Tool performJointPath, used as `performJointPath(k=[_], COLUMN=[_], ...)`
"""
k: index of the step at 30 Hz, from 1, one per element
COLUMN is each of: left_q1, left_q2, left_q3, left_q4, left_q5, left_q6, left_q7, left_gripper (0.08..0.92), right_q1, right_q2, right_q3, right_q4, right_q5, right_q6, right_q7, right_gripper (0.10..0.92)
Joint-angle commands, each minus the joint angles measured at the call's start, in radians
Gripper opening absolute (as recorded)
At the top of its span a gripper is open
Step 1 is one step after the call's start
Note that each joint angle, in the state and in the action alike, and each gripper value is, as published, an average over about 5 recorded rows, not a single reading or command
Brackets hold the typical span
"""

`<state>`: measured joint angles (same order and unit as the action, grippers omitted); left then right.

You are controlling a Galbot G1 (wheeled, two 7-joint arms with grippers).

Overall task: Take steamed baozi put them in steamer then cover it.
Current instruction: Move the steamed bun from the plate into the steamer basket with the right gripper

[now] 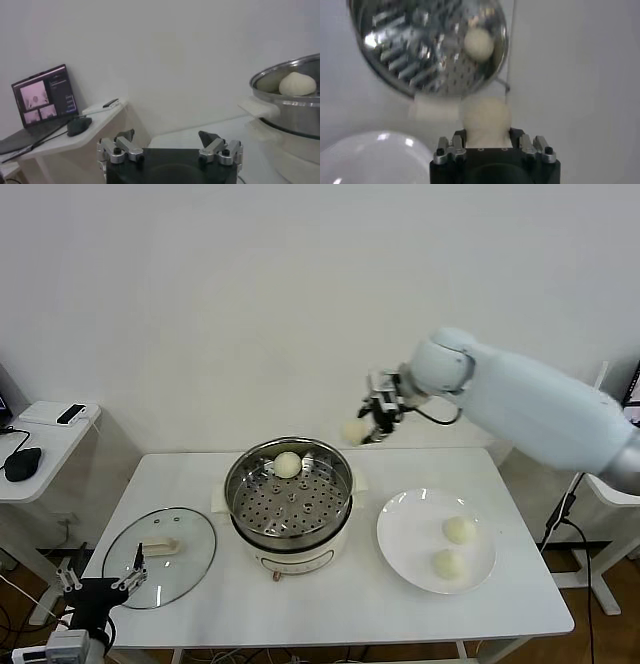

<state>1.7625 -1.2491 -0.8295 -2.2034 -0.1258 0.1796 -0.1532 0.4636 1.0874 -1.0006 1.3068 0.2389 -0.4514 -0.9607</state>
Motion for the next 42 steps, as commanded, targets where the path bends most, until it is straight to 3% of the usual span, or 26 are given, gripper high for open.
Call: performJointPath(k=[1, 15, 42], left_q1=[0.001, -0.003, -0.012], left_q2=[0.007, 0.005, 0.007], left_q3=[-0.01, -0.022, -0.027], left_q4=[-0.002, -0.009, -0.004], left_q5=[-0.006, -0.003, -0.004], left_q6=[0.002, 0.001, -0.002], left_q7=[0.001, 0.004, 0.003], left_gripper=[0.823, 0.823, 0.823], right_q1=[0.009, -0.116, -0.169], right_q2=[0.232, 0.437, 0.438], right_q3=[-0.05, -0.059, -0.075], right_q4=[-0.076, -0.292, -0.273], right_q5=[0.09, 0.124, 0.13], right_q6=[-0.06, -0.149, -0.239], right_q7=[0.048, 0.157, 0.204], right_gripper=[0.552, 0.56, 0.57])
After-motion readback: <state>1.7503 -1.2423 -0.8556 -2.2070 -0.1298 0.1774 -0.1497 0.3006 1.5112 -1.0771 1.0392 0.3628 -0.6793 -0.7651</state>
